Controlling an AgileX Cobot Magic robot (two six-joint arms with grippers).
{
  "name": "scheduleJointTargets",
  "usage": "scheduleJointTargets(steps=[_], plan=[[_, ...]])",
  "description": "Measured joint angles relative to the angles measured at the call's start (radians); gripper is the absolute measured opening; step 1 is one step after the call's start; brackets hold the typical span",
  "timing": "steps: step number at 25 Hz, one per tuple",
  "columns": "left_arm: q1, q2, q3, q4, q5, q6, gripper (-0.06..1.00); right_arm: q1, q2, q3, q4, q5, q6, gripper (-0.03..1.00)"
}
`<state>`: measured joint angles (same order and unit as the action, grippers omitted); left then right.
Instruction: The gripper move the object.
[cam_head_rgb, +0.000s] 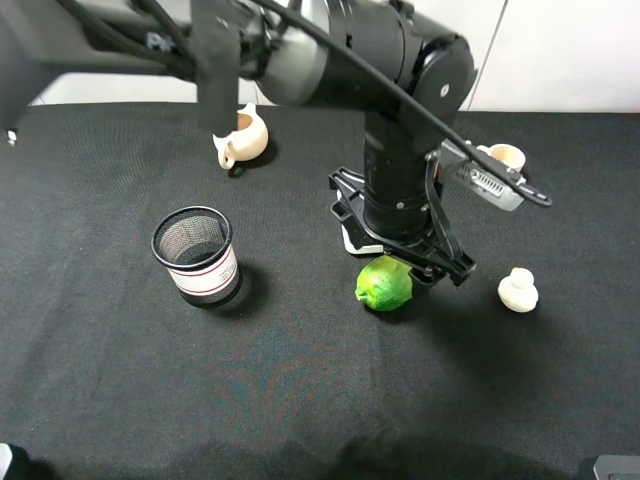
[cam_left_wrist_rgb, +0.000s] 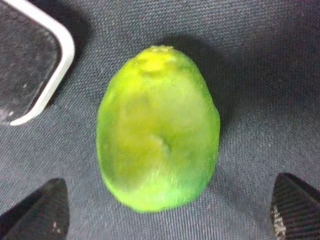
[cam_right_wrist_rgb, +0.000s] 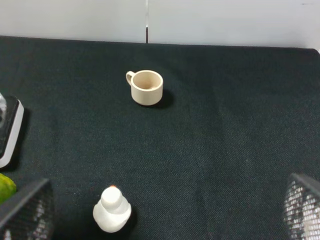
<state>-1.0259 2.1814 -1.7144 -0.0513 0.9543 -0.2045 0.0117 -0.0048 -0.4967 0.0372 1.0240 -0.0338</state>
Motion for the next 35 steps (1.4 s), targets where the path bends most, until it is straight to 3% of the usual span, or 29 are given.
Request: scheduleJointTargets(steps=[12,23,35], plan=[[0.0,-0.107,-0.003,0.011,0.106,-0.008,0.86,0.0,0.0,0.0,0.0,0.0,0.0,0.69],[0.0,-0.237,-0.003,0.089,0.223,-0.002,0.86,0.0,0.0,0.0,0.0,0.0,0.0,0.69],[0.0,-0.396,0.002,0.136,0.225,0.049,0.86,0.0,0.0,0.0,0.0,0.0,0.0,0.69]])
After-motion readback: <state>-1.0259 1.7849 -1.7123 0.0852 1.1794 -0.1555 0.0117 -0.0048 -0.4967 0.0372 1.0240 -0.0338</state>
